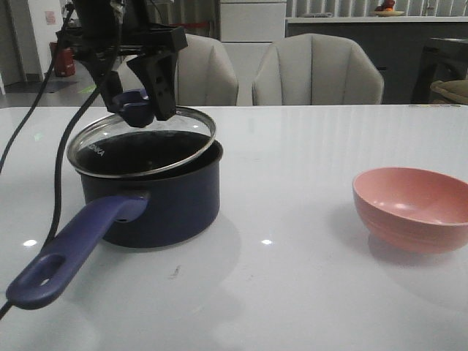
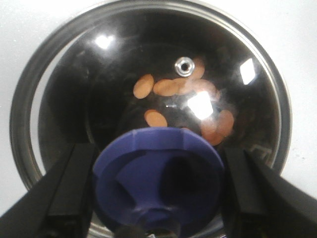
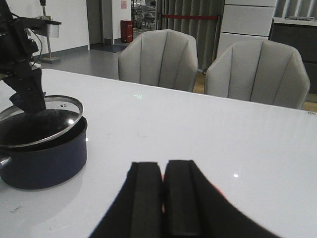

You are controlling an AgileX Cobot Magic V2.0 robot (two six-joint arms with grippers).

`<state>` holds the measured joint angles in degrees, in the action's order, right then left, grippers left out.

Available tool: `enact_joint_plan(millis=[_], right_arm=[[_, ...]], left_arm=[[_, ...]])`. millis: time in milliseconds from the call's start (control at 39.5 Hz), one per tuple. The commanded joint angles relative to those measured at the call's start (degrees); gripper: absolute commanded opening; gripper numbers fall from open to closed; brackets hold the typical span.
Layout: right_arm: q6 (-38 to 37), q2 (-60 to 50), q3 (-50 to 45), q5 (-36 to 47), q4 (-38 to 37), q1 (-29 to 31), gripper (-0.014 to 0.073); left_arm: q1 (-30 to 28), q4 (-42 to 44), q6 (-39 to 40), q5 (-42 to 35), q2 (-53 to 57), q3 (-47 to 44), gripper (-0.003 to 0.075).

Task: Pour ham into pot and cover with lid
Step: 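Carry the glass lid over the pot and lower it, then release the lid knob and raise the left gripper away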

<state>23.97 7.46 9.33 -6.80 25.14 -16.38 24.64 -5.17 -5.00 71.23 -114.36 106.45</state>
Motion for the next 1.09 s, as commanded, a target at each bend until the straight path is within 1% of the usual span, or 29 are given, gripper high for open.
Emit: enact_joint_plan(millis=[0,228,278,329,405,531,607,658,835,1062], right_arm=[[0.57,0.5,1.62,3.85,0.36,-0.04,0.0143],[0.57,0.5,1.62,3.85,0.36,-0.04,0.0143],[0.57,0.5,1.62,3.85,0.36,-0.04,0.0143],[0.57,0.5,1.62,3.85,0.36,-0.04,0.0143],[0.57,0.5,1.62,3.85,0.36,-0.04,0.0143],[0.57,0.5,1.62,3.85,0.36,-0.04,0.0143],[0.57,0.5,1.62,3.85,0.36,-0.04,0.0143],[0.57,0.5,1.62,3.85,0.36,-0.04,0.0143],[0.57,0.5,1.62,3.85,0.36,-0.04,0.0143],[0.57,0.5,1.62,3.85,0.36,-0.04,0.0143]], left_arm=[[0.58,-1.85,0.01,1.43,2.62,1.85,0.0135],[0.58,-1.38,0.01,1.43,1.75,1.85,0.0137],[0.58,-0.69,0.01,1.43,1.51,1.85,0.0147],[0.58,-0.27,0.01,1.43,1.39,1.85,0.0178],[0.58,-0.27,0.01,1.43,1.28,1.85,0.0253],[0.58,-0.27,0.01,1.43,1.28,1.85,0.0423],[0.58,-0.27,0.01,1.43,1.28,1.85,0.049],[0.46,-0.27,0.01,1.43,1.28,1.85,0.0516],[0.46,-0.55,0.01,1.18,1.28,3.1,0.0522],[0.46,-0.81,0.01,1.43,1.4,7.81,0.0519]])
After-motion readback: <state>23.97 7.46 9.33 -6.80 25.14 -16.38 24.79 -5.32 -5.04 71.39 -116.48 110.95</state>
